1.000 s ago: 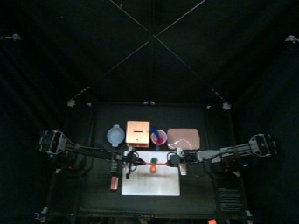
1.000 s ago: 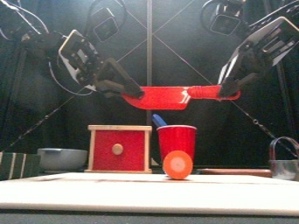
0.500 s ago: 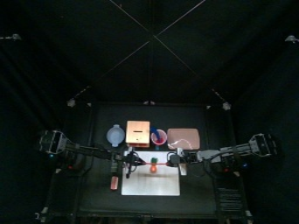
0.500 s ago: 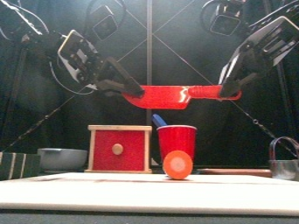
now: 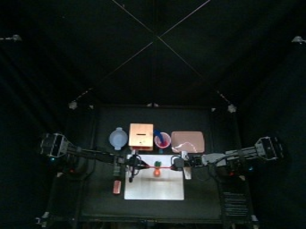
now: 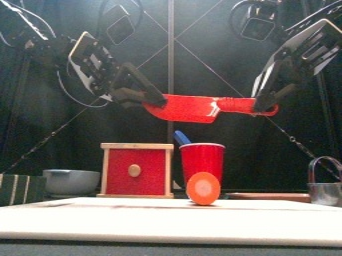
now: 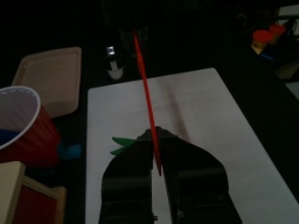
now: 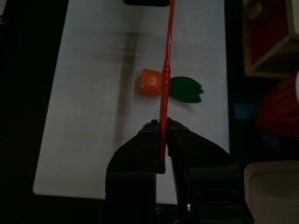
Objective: Place knife back in cup
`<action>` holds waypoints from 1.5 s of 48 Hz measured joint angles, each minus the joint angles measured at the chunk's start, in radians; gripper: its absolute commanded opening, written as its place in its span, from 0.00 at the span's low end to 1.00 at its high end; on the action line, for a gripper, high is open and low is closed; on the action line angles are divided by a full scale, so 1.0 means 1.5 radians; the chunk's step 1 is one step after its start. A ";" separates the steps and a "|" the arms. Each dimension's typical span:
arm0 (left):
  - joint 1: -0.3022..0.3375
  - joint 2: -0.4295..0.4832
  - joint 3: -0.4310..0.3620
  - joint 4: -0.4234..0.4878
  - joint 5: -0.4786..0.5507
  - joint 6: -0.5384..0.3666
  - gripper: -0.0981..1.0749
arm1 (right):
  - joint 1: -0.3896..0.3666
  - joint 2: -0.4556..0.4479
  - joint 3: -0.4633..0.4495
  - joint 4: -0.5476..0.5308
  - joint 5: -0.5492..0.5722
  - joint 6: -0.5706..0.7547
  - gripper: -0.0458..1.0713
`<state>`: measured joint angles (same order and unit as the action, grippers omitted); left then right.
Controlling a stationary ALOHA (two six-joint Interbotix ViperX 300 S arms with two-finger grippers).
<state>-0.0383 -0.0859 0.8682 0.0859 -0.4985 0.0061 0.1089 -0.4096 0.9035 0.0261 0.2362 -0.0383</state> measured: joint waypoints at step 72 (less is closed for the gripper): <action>-0.014 -0.006 0.067 -0.095 -0.145 0.001 0.90 | -0.454 -0.122 -0.182 0.244 0.651 0.003 0.42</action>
<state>-0.0598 -0.0951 0.9695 -0.0568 -0.7164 0.0077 -0.5722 -0.5921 0.6305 0.3927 1.2134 -0.0337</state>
